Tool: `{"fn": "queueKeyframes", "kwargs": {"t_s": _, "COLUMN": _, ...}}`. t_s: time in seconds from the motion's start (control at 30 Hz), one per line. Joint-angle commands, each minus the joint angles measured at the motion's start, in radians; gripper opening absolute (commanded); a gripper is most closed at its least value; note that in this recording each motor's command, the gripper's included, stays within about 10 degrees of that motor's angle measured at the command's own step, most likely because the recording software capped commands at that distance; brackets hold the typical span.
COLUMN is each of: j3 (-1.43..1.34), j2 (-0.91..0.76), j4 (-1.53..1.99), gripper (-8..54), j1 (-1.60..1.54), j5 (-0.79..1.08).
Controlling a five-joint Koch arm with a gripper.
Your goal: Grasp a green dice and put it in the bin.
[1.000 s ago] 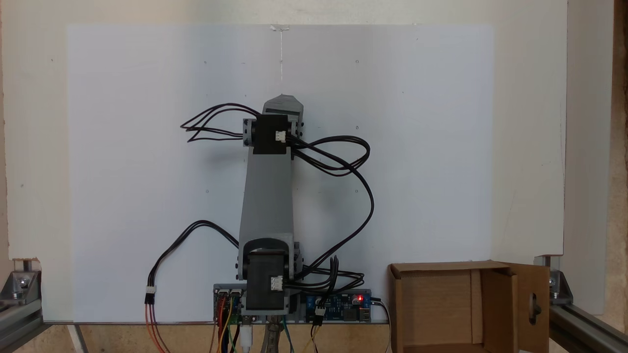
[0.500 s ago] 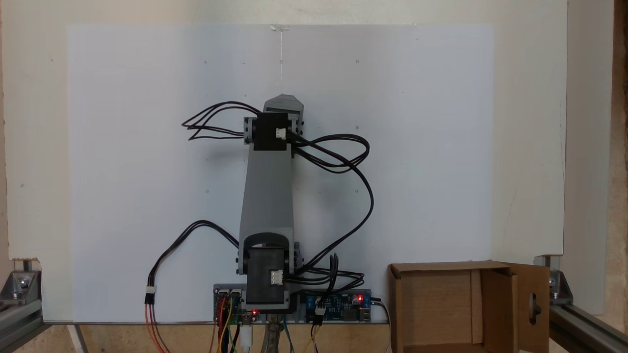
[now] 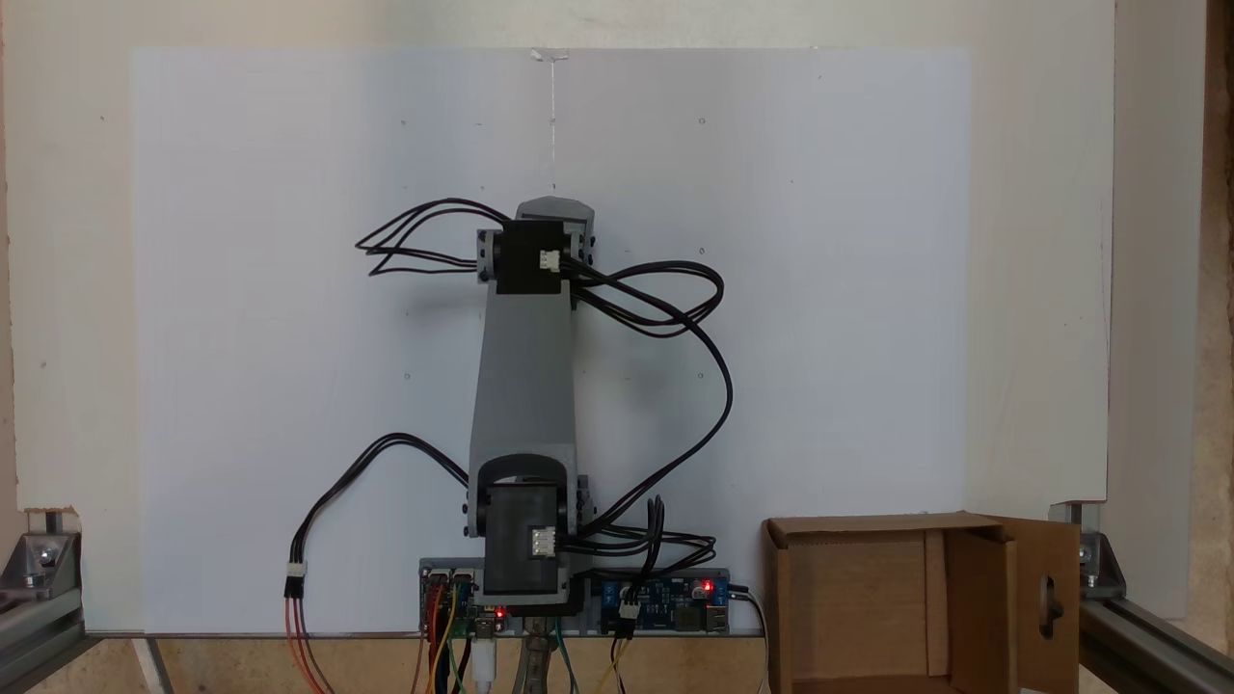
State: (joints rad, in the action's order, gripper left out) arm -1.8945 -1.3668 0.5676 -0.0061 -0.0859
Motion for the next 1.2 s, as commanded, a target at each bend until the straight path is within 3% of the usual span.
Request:
{"fn": "queueKeyframes", "kwargs": {"t_s": 0.0, "j3": 0.018, "j2": -0.003, "j4": -0.008, "gripper": 26.5, "j1": -0.012, "j5": -0.043}}
{"fn": "queueKeyframes", "kwargs": {"t_s": 0.17, "j3": 0.018, "j2": -0.003, "j4": -0.008, "gripper": 12.0, "j1": -0.012, "j5": -0.043}}
{"fn": "queueKeyframes", "kwargs": {"t_s": 0.37, "j3": 0.020, "j2": -0.014, "j4": 0.017, "gripper": 11.9, "j1": -0.011, "j5": -0.043}}
{"fn": "queueKeyframes", "kwargs": {"t_s": 0.47, "j3": 0.066, "j2": -0.101, "j4": 0.107, "gripper": 11.9, "j1": -0.005, "j5": -0.043}}
{"fn": "queueKeyframes", "kwargs": {"t_s": 0.63, "j3": 0.297, "j2": -0.222, "j4": 0.379, "gripper": 11.9, "j1": 0.017, "j5": -0.041}}
{"fn": "queueKeyframes", "kwargs": {"t_s": 0.8, "j3": 0.633, "j2": -0.242, "j4": 0.656, "gripper": 11.9, "j1": 0.075, "j5": -0.041}}
{"fn": "queueKeyframes", "kwargs": {"t_s": 0.9, "j3": 0.825, "j2": -0.242, "j4": 0.712, "gripper": 11.9, "j1": 0.167, "j5": -0.003}}
{"fn": "queueKeyframes", "kwargs": {"t_s": 1.17, "j3": 0.838, "j2": -0.241, "j4": 0.710, "gripper": 11.9, "j1": 0.707, "j5": 0.229}}
